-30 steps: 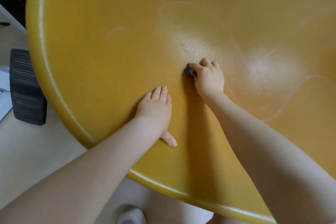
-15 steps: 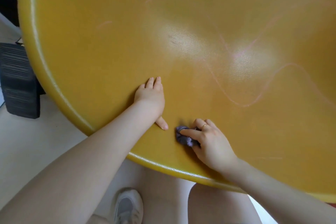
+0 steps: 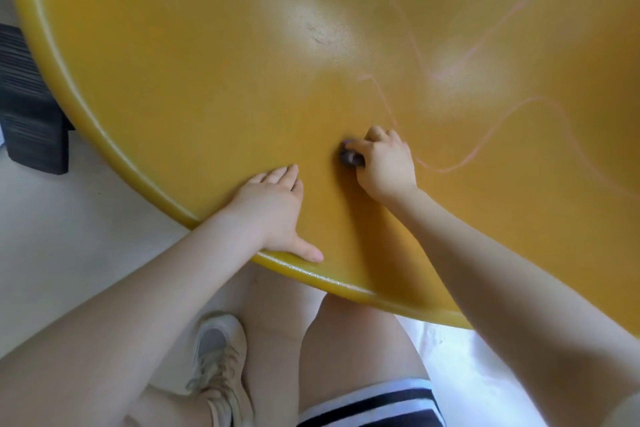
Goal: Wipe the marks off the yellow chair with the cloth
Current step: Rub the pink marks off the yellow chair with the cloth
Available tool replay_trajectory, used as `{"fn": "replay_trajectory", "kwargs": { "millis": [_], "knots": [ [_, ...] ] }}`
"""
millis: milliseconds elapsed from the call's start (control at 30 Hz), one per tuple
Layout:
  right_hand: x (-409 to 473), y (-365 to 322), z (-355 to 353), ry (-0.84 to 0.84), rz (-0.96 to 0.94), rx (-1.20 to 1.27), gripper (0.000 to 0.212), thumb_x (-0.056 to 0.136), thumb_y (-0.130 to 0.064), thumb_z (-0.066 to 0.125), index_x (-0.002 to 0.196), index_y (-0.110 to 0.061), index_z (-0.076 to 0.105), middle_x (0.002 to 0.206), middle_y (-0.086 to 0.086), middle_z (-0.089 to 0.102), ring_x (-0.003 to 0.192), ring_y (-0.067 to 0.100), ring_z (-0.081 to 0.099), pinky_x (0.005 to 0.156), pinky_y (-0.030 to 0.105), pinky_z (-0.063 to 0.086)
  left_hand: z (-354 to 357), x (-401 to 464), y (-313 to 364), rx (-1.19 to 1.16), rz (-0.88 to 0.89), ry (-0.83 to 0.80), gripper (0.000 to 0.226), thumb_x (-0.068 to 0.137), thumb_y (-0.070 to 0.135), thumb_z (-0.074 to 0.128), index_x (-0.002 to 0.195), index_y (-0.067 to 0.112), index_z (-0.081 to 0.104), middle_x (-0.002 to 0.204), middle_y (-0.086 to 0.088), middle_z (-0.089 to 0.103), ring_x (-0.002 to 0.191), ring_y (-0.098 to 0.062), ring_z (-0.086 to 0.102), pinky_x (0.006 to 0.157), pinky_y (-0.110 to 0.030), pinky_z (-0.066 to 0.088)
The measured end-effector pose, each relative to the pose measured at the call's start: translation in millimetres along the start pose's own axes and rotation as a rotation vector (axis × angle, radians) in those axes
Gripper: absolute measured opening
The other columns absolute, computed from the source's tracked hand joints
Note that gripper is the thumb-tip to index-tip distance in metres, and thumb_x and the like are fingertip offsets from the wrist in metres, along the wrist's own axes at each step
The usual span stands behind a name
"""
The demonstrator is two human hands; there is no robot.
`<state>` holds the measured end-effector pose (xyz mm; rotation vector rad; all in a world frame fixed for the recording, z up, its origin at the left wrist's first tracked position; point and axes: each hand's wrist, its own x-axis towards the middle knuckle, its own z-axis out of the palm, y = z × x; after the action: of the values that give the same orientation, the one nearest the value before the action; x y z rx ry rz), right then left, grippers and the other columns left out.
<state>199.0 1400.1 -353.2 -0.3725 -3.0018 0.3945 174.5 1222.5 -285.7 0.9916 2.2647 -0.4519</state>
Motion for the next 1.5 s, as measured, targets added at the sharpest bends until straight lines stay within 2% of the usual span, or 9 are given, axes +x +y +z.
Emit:
{"fn": "replay_trajectory", "kwargs": {
  "millis": [100,267,433,567,767,967,1100,1233,1500],
  "knots": [
    [-59.0,-15.7,-8.4,-0.055,-0.123,0.221,0.029,0.076,-0.010,0.054,0.097,-0.017,0.073,0.079,0.014,0.055,0.070,0.034,0.052,0.060,0.034,0.042,0.5,1.8,-0.7,0.014,0.003,-0.004,0.122,0.065,0.079,0.050,0.148,0.007,-0.003,0.156,-0.009,-0.015,0.145,-0.021,-0.007,0.117,-0.034,0.002],
    [-130.3,-32.9,-23.9,-0.113,-0.156,0.357,0.036,0.065,-0.007,0.053,0.091,-0.019,0.074,0.067,0.006,0.051,0.057,0.026,0.045,0.053,0.024,0.034,-2.3,1.9,3.1,0.048,-0.005,-0.048,0.126,0.063,0.080,0.052,0.148,0.007,-0.004,0.156,-0.009,-0.015,0.145,-0.021,-0.007,0.118,-0.034,0.003],
    [-103.3,-20.1,-7.0,-0.049,-0.028,0.266,0.030,0.076,-0.003,0.058,0.100,-0.016,0.072,0.081,0.012,0.058,0.066,0.030,0.046,0.058,0.035,0.048,-6.2,2.9,8.3,0.056,-0.026,-0.084,0.128,0.061,0.078,0.056,0.148,0.007,-0.005,0.156,-0.009,-0.016,0.145,-0.021,-0.007,0.119,-0.034,0.005],
    [-33.3,0.1,-2.8,-0.051,0.132,0.067,0.035,0.093,-0.010,0.043,0.119,-0.025,0.060,0.110,0.009,0.051,0.093,0.030,0.042,0.067,0.030,0.033,-10.7,4.4,9.9,0.072,-0.033,-0.096,0.129,0.060,0.078,0.058,0.149,0.008,-0.004,0.156,-0.008,-0.016,0.145,-0.021,-0.006,0.117,-0.034,0.006],
    [-42.1,0.8,-7.6,-0.160,0.148,0.187,0.031,0.090,-0.011,0.044,0.111,-0.022,0.064,0.110,0.008,0.050,0.086,0.025,0.038,0.071,0.030,0.034,-13.1,10.3,16.8,0.261,-0.045,-0.128,0.130,0.061,0.085,0.046,0.148,0.005,-0.008,0.156,-0.012,-0.015,0.144,-0.024,-0.014,0.115,-0.042,-0.009],
    [-138.0,-31.0,-38.9,-0.305,0.039,0.394,0.042,0.069,-0.018,0.045,0.103,-0.023,0.069,0.097,0.007,0.056,0.075,0.028,0.047,0.070,0.027,0.035,-18.0,18.0,12.8,0.180,0.067,-0.119,0.139,0.055,0.079,0.060,0.147,0.003,-0.012,0.154,-0.014,-0.021,0.144,-0.025,-0.013,0.117,-0.036,-0.006],
    [-156.0,-33.2,-37.2,-0.262,0.078,0.402,0.037,0.071,-0.013,0.051,0.101,-0.019,0.071,0.093,0.010,0.059,0.067,0.024,0.041,0.067,0.029,0.037,-18.6,23.2,12.4,0.175,0.107,-0.115,0.142,0.054,0.079,0.062,0.146,0.003,-0.014,0.153,-0.014,-0.023,0.144,-0.026,-0.015,0.117,-0.036,-0.005],
    [-106.0,-12.9,-16.0,-0.121,0.229,0.220,0.032,0.091,-0.014,0.049,0.118,-0.024,0.062,0.110,0.010,0.053,0.079,0.023,0.034,0.080,0.036,0.040,-17.2,29.2,9.7,0.154,0.156,-0.080,0.145,0.050,0.081,0.062,0.146,0.003,-0.013,0.153,-0.015,-0.023,0.144,-0.025,-0.014,0.117,-0.036,-0.005],
    [-39.0,-10.0,-5.4,0.009,0.514,0.035,0.032,0.096,-0.016,0.040,0.121,-0.028,0.056,0.118,0.006,0.046,0.102,0.029,0.039,0.065,0.028,0.031,-14.2,43.2,9.4,0.171,0.189,-0.039,0.145,0.051,0.081,0.061,0.146,0.001,-0.013,0.153,-0.016,-0.022,0.144,-0.026,-0.014,0.117,-0.036,-0.004]
  ]
}}
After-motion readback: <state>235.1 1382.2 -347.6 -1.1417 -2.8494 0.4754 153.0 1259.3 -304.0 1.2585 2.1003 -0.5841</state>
